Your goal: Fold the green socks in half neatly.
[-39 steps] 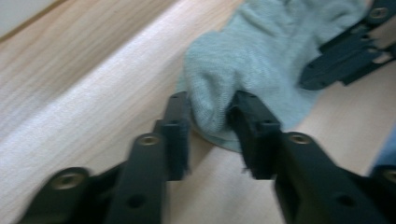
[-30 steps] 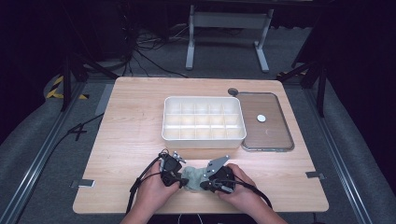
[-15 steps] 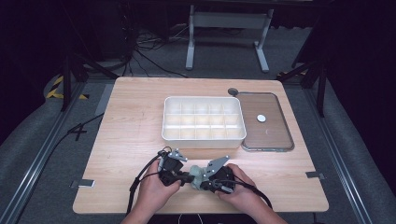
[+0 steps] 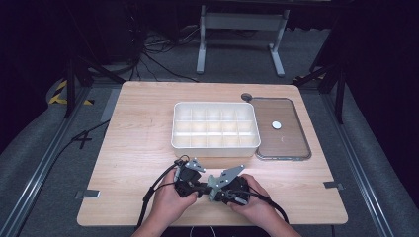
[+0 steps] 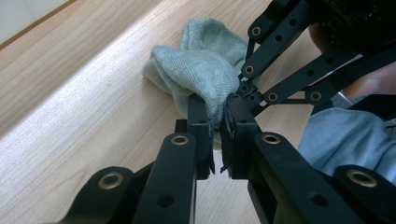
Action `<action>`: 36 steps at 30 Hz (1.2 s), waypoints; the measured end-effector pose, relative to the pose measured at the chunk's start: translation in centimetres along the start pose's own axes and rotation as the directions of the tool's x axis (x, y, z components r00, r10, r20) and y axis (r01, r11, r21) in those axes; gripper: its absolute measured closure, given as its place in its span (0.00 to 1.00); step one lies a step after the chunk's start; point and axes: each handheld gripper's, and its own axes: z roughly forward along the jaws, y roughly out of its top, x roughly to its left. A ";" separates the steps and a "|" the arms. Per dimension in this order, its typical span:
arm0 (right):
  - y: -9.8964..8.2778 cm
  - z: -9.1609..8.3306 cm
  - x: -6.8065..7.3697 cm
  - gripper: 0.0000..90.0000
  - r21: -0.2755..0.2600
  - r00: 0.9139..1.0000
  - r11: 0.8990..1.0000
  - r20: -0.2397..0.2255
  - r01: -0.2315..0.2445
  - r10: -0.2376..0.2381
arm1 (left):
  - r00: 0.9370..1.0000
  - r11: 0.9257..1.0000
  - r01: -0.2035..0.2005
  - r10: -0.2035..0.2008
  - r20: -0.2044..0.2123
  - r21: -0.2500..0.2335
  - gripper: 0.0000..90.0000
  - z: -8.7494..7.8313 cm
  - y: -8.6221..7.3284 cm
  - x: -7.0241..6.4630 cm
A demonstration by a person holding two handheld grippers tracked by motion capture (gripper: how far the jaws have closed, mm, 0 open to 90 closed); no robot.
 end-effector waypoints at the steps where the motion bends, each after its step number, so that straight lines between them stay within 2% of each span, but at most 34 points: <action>1: -0.1 -0.1 0.1 0.99 -0.002 1.000 1.000 0.010 -0.002 0.002 | 1.000 1.000 -0.002 0.002 -0.010 0.010 0.93 -0.1 0.0 0.0; 4: -0.3 -1.4 -0.3 0.95 -0.010 0.999 1.000 0.029 -0.014 0.014 | 0.999 0.999 0.021 -0.020 -0.025 0.029 0.93 -0.4 0.1 0.4; 6: -0.8 -2.9 -1.1 0.94 -0.030 0.997 0.998 0.051 -0.051 0.052 | 0.999 0.999 0.027 -0.026 -0.035 0.034 0.93 -0.6 0.1 0.7; 8: -1.5 -4.1 -2.1 0.94 -0.031 0.991 0.994 0.083 -0.100 0.103 | 0.999 0.999 0.034 -0.033 -0.036 0.040 0.93 -0.7 0.3 0.9; 10: -2.3 -4.5 -2.9 0.95 -0.025 0.984 0.989 0.092 -0.149 0.151 | 0.999 0.998 0.037 -0.035 -0.038 0.048 0.93 -0.7 0.4 0.8; 11: -2.6 -4.5 -3.1 0.95 -0.016 0.983 0.987 0.090 -0.159 0.160 | 0.999 0.998 0.034 -0.032 -0.032 0.050 0.93 -0.6 0.5 0.8; 14: -2.9 -3.4 -3.0 0.96 0.015 0.986 0.988 0.075 -0.152 0.150 | 0.999 0.998 0.022 -0.020 -0.034 0.057 0.93 -0.5 0.8 0.6; 15: -2.9 -3.1 -3.0 0.97 0.006 0.987 0.989 0.071 -0.147 0.146 | 0.999 0.999 0.018 -0.017 -0.028 0.042 0.93 -0.4 0.9 0.4; 19: -2.8 -2.6 -2.8 0.99 -0.007 0.991 0.992 0.057 -0.123 0.123 | 1.000 0.999 -0.010 0.011 -0.020 0.039 0.93 -0.1 1.3 0.1; 24: -3.0 -2.6 -2.5 0.99 -0.022 0.991 0.993 0.068 -0.113 0.114 | 0.999 0.999 -0.030 0.031 -0.011 0.038 0.93 1.1 2.0 -0.4; 29: -3.3 -2.6 -2.6 0.99 -0.040 0.990 0.992 0.065 -0.120 0.122 | 0.998 0.996 -0.055 0.054 0.020 0.074 0.92 2.7 2.5 -0.6; 31: -3.4 -2.6 -2.6 0.99 -0.043 0.990 0.991 0.049 -0.130 0.132 | 0.997 0.995 -0.061 0.057 0.048 0.078 0.87 3.2 2.5 -0.7; 32: -3.4 -2.7 -2.6 0.97 -0.042 0.990 0.990 0.045 -0.131 0.133 | 0.996 0.996 -0.054 0.048 0.070 0.077 0.80 3.2 2.4 -0.7; 33: -3.5 -2.9 -2.6 0.96 -0.041 0.989 0.990 0.045 -0.136 0.138 | 0.995 0.995 -0.064 0.058 0.079 0.075 0.74 3.1 2.4 -0.7; 35: -3.6 -3.6 -2.5 0.97 -0.034 0.988 0.991 0.087 -0.126 0.129 | 0.992 0.995 -0.088 0.084 0.091 0.043 0.64 2.0 2.3 -0.7; 36: -3.6 -3.6 -2.5 0.97 -0.034 0.988 0.991 0.087 -0.126 0.129 | 0.992 0.995 -0.088 0.084 0.091 0.043 0.62 2.0 2.3 -0.7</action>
